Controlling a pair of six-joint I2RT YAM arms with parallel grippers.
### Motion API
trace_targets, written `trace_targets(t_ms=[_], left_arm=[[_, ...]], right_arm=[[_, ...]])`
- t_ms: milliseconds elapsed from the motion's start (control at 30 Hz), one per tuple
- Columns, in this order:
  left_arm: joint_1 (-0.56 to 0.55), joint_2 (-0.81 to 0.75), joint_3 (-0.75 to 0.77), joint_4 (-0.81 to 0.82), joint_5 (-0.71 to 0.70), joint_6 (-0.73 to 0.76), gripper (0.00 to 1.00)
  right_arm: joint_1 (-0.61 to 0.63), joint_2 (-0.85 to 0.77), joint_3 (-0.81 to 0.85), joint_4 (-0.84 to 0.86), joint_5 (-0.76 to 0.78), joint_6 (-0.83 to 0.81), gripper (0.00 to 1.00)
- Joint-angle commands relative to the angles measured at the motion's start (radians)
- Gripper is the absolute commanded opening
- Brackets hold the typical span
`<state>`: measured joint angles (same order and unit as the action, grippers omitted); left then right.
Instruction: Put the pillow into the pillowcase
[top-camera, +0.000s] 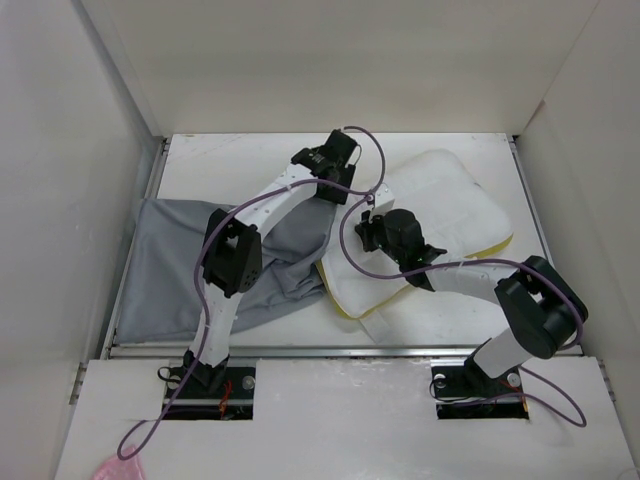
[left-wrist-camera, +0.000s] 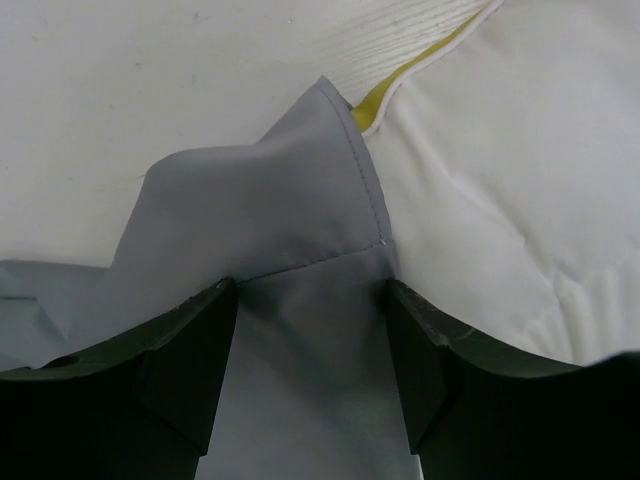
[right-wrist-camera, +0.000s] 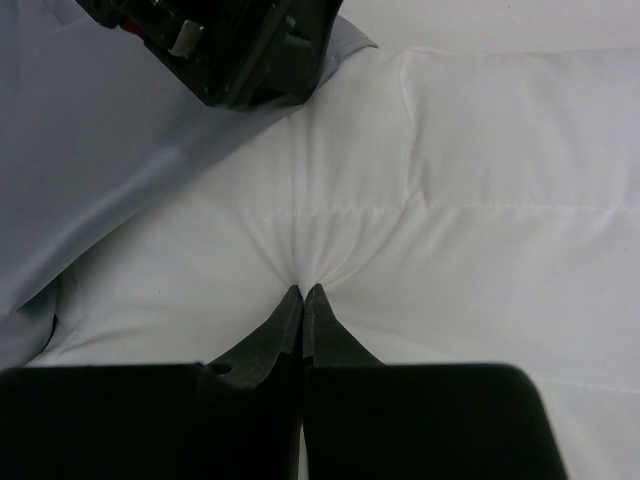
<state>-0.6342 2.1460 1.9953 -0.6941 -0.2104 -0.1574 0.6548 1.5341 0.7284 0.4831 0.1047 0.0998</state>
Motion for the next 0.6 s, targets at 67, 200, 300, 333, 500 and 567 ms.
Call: trace_targets(t_ms=[67,200,300,333,500,567], left_arm=[[-0.001,-0.014,-0.003,0.011,0.061,-0.005,0.61],[-0.001,-0.023,-0.024,0.041,0.1,-0.005,0.62],[-0.001,-0.012,-0.024,0.041,0.124,0.004,0.62],[-0.001,-0.003,-0.024,0.041,0.124,0.004,0.54],[-0.001,0.031,-0.006,-0.004,0.036,-0.019,0.13],[-0.001,0.031,0.017,-0.016,0.016,-0.028,0.0]], right_arm=[[-0.006,0.009,0.051,0.095,0.015,0.003,0.0],[-0.006,0.009,0.051,0.095,0.015,0.012,0.0],[-0.006,0.018,0.051,0.095,0.015,0.012,0.0],[-0.006,0.018,0.051,0.095,0.015,0.012,0.0],[-0.006,0.018,0.051,0.095,0.015,0.012,0.0],[-0.006,0.018,0.051,0.095,0.024,0.012,0.0]])
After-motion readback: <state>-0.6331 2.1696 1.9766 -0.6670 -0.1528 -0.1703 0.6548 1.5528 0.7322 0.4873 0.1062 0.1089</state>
